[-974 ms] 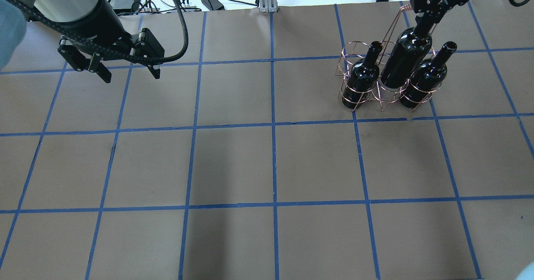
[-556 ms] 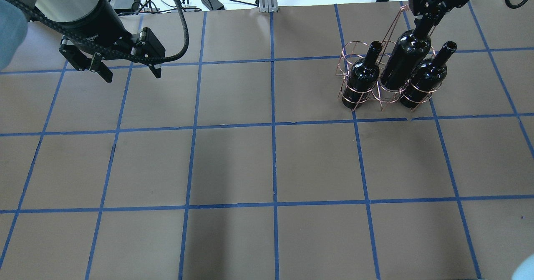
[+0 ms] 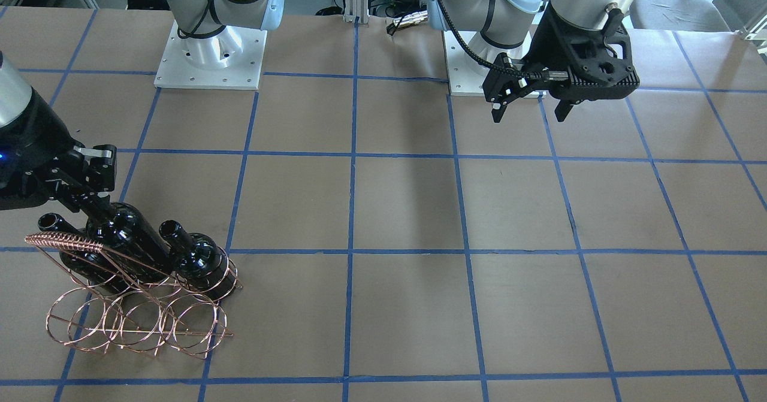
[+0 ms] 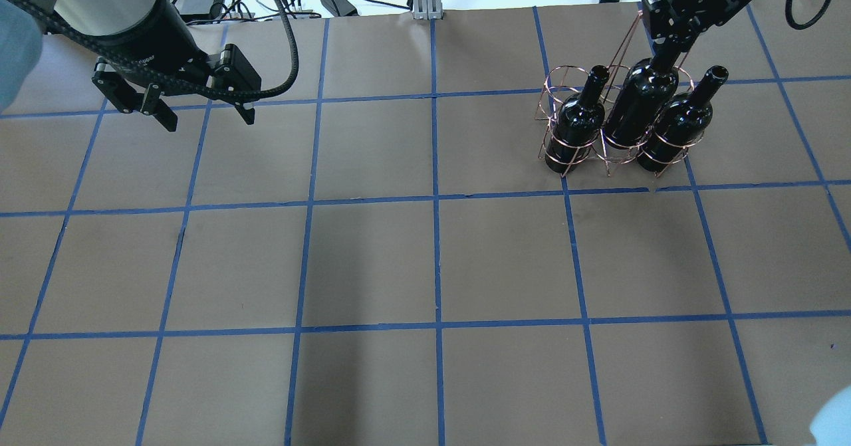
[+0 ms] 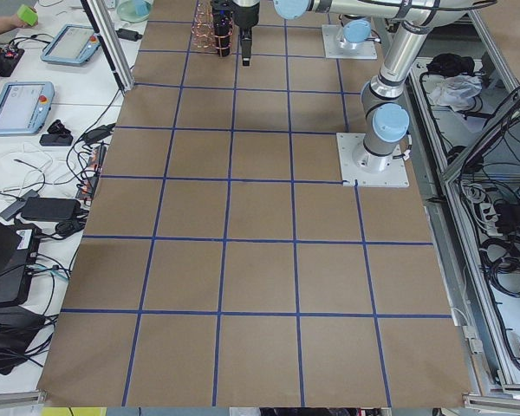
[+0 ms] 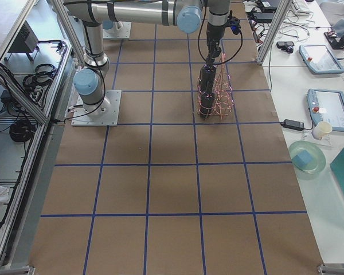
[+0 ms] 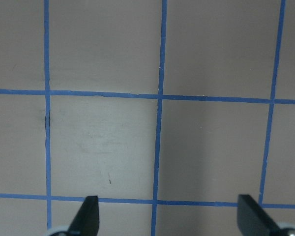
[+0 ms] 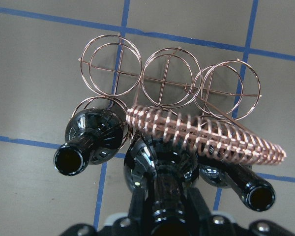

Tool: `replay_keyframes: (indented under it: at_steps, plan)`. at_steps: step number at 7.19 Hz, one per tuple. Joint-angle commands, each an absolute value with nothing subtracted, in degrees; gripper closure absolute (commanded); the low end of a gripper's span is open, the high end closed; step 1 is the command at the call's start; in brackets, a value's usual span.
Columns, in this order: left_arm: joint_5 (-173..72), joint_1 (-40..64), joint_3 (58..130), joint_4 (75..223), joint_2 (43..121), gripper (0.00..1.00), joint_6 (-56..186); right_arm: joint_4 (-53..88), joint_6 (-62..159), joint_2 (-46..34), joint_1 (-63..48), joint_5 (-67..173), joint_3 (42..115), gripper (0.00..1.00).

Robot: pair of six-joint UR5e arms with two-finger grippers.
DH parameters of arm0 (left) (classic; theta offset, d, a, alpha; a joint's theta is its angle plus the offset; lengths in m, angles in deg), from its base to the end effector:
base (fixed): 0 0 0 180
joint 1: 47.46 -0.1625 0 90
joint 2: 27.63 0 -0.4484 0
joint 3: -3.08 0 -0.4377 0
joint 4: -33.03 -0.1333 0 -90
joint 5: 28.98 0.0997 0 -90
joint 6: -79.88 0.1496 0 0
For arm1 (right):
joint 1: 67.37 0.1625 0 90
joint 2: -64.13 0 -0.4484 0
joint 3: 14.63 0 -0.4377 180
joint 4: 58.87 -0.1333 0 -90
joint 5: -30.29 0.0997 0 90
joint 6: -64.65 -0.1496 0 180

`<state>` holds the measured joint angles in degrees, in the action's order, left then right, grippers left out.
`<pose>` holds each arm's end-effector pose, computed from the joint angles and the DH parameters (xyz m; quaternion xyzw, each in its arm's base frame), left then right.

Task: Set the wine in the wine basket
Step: 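Lower the bottle into the empty middle slot of the copper rack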

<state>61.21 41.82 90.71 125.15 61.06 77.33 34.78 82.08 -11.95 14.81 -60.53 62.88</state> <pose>-0.1261 -0.5319 0.4920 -0.0286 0.9995 -0.0136 0.0014 0.0414 -0.6626 0.4412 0.0836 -0.9963 0.0173 0.0112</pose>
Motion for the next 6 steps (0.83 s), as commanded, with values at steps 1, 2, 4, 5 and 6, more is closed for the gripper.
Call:
replay_keyframes:
  at_steps: [1, 2, 4, 5, 6]
  plan:
    - [61.28, 41.66, 90.71, 125.23, 61.06, 0.00, 77.25, 38.93, 84.06, -10.58, 14.81, -60.68, 66.12, 1.00]
    - [60.93, 41.66, 90.71, 125.14, 61.14, 0.00, 77.25, 40.96, 84.08, -10.23, 14.81, -60.68, 67.54, 1.00]
    - [60.93, 41.66, 90.71, 125.14, 61.14, 0.00, 77.25, 41.15, 83.64, -10.05, 14.81, -60.59, 67.81, 0.96]
    - [60.84, 41.66, 90.71, 125.14, 61.23, 0.00, 77.42, 41.50, 83.38, -10.05, 14.81, -60.68, 67.81, 0.70]
    - [61.10, 41.66, 90.71, 125.14, 61.23, 0.00, 77.42, 41.68, 83.72, -10.57, 14.81, -60.59, 67.81, 0.22]
